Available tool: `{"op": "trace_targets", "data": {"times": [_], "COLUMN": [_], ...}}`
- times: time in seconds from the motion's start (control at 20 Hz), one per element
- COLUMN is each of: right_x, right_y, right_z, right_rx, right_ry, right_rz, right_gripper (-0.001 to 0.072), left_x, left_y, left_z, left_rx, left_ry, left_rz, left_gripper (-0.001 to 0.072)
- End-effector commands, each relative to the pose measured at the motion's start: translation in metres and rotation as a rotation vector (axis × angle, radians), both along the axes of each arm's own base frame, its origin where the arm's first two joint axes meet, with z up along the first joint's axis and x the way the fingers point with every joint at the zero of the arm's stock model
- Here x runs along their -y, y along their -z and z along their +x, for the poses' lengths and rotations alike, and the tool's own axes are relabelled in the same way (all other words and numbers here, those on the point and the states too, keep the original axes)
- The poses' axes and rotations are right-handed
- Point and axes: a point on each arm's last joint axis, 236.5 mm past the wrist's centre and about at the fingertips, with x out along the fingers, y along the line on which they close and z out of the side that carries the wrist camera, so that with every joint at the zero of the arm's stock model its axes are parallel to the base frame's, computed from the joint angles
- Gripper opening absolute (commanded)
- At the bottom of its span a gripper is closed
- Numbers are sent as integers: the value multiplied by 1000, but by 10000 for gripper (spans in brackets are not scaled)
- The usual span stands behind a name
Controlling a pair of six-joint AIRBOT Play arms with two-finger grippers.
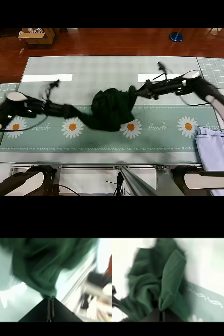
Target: Fold the shirts.
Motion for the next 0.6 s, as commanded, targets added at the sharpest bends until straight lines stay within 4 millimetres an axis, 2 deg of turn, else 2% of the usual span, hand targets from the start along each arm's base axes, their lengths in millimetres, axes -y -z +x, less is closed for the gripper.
{"op": "trace_targets", "data": {"times": [0.0, 0.1, 0.2, 0.25, 0.35, 0.45, 0.55], "right_x": [60, 84, 93, 94, 96, 98, 98], "right_y": [-95, -154, -205, -228, -280, -327, -376], "right_z": [3, -10, -33, -44, -65, -80, -97], "right_rx": [227, 387, 539, 606, 759, 898, 1040], "right_ry": [122, 194, 236, 253, 299, 354, 387], "right_rz": [3, -28, -65, -80, -115, -150, -187], "right_gripper": [33, 33, 33, 33, 33, 32, 33], "left_x": [-25, -63, -92, -100, -109, -109, -100], "left_y": [-154, -236, -302, -327, -369, -396, -419], "left_z": [47, 61, 56, 49, 32, 16, -3], "left_rx": [417, 639, 818, 887, 1005, 1082, 1150], "left_ry": [-158, -340, -493, -539, -614, -649, -643], "left_rz": [-97, -57, -17, -4, 14, 21, 25], "left_gripper": [17, 17, 17, 17, 17, 17, 17]}}
